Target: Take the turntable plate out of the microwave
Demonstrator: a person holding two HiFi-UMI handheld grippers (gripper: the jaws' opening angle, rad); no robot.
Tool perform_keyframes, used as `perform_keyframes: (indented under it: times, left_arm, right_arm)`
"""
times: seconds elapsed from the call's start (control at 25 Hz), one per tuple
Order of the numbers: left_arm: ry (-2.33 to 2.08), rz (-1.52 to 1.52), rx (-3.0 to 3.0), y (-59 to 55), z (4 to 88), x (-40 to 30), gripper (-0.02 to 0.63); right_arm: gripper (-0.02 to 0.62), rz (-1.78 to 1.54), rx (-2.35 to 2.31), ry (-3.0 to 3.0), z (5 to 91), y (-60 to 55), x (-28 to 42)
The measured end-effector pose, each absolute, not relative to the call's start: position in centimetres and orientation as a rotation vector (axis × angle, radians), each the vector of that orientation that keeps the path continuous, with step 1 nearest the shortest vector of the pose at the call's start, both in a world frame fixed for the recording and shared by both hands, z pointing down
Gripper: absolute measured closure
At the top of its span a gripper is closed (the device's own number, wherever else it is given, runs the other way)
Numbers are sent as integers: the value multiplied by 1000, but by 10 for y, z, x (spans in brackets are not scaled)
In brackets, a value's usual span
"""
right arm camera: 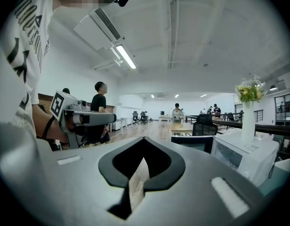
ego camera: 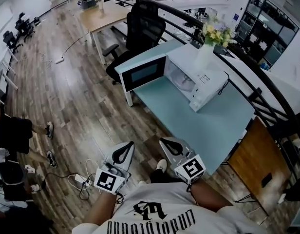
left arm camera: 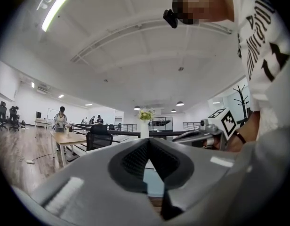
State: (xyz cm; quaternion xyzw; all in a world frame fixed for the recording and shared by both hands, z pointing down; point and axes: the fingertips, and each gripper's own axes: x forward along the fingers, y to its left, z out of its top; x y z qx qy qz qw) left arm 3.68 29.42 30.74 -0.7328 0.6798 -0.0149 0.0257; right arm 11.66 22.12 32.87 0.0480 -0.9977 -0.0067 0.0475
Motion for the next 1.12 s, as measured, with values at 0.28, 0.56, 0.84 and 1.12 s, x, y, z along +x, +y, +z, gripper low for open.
perform_keyframes:
  times: [0.28, 0.56, 0.84, 1.12]
  left_arm:
    - [2086, -11, -2272, 212, 308, 15, 557]
    - [2064, -2, -2305, 142, 311, 11, 557]
    - [1983, -17, -2374, 96, 308, 8, 557]
    - [1851, -4, -2492, 49, 310, -16, 557]
  right_arm:
    - [592, -26, 150, -3036, 332, 143, 100]
    - [592, -44, 185, -3043, 335, 74, 103]
    - [592, -36, 320, -3031, 326, 28, 103]
    - [592, 10, 493, -2996, 334, -3, 86]
